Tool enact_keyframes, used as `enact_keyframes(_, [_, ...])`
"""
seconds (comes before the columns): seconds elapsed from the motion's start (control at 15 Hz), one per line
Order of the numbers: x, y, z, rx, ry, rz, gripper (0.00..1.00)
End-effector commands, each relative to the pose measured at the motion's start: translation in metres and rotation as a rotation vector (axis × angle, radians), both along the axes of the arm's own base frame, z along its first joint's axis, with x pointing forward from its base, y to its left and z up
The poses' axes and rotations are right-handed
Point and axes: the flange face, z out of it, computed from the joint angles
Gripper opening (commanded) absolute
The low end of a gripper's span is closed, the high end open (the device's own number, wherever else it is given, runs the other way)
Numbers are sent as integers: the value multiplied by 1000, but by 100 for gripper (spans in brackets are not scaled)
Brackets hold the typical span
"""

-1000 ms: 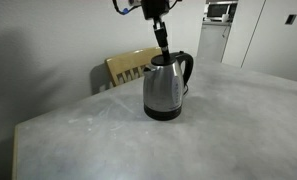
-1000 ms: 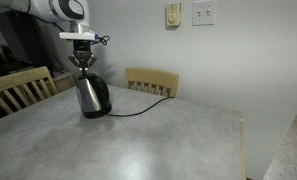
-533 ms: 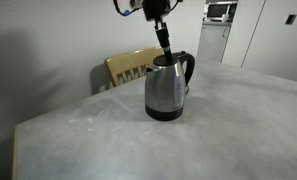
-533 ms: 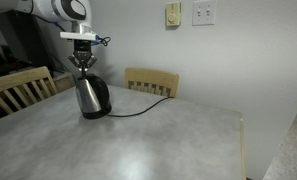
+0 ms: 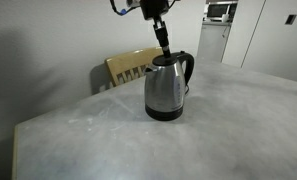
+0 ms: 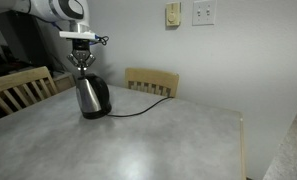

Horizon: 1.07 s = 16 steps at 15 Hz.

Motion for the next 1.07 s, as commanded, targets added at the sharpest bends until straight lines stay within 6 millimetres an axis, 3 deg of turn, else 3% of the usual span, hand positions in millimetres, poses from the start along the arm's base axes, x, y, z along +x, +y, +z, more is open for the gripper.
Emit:
enact_keyframes(0.0, [-8,1,21,-19,-17,49,0])
enact_keyframes(0.47, [-13,-6,57,-56,-68,74,0])
enact_keyframes(1.0, [-19,-10,64,-39,-60,96,0])
